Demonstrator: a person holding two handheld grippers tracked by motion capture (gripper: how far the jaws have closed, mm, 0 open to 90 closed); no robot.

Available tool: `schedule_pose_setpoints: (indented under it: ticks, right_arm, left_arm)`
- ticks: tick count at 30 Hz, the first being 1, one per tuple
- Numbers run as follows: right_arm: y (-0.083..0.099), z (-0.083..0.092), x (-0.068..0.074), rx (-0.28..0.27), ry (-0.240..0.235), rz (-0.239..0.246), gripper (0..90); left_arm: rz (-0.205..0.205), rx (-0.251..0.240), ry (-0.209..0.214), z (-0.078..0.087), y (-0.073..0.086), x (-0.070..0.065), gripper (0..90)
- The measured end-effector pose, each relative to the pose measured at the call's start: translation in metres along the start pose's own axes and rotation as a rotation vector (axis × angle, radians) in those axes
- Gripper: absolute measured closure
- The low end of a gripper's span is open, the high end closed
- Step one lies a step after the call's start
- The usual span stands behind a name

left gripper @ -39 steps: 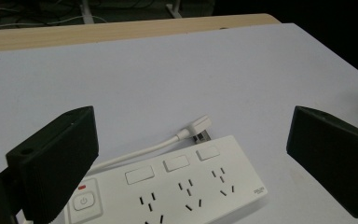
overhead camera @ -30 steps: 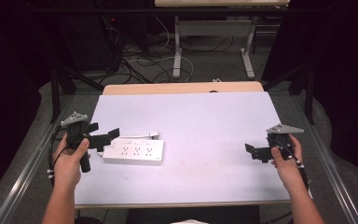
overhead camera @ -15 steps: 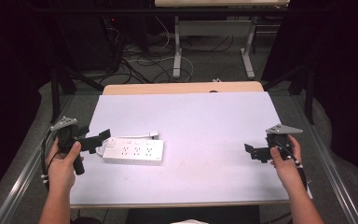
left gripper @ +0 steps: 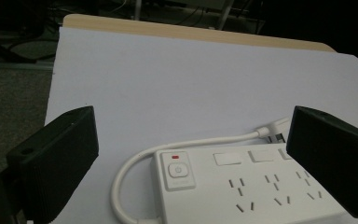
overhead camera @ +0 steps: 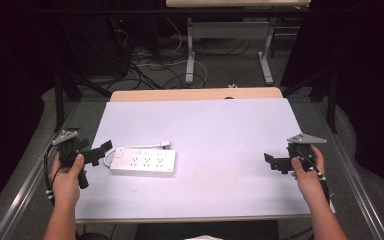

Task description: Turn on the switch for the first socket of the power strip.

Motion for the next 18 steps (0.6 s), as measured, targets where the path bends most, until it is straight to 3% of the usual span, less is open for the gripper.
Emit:
schedule_pose_setpoints:
  ticks: [5,18]
  right_arm:
    - [0.001,-0.001,-0.004,0.003,0.006,-0.007,0.0]
    - [0.006,-0.005,-0.012,0.009,0.017,-0.037,0.0]
  left_arm:
    - [0.032,0.0,-0.012,-0.008,0.007,0.012,2.1]
    - [0.038,0.033,-0.046,-0.022,0.02,0.026,2.1]
Point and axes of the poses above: each handheld gripper's, and its own axes: z roughly backward along the jaws, y roughly out of its underside, x roughly to its left, the point moved 3 cm from there along -z, roughly forward along the jaws, and after that the axes turned 15 degrees about x, right-handed, at the moved point
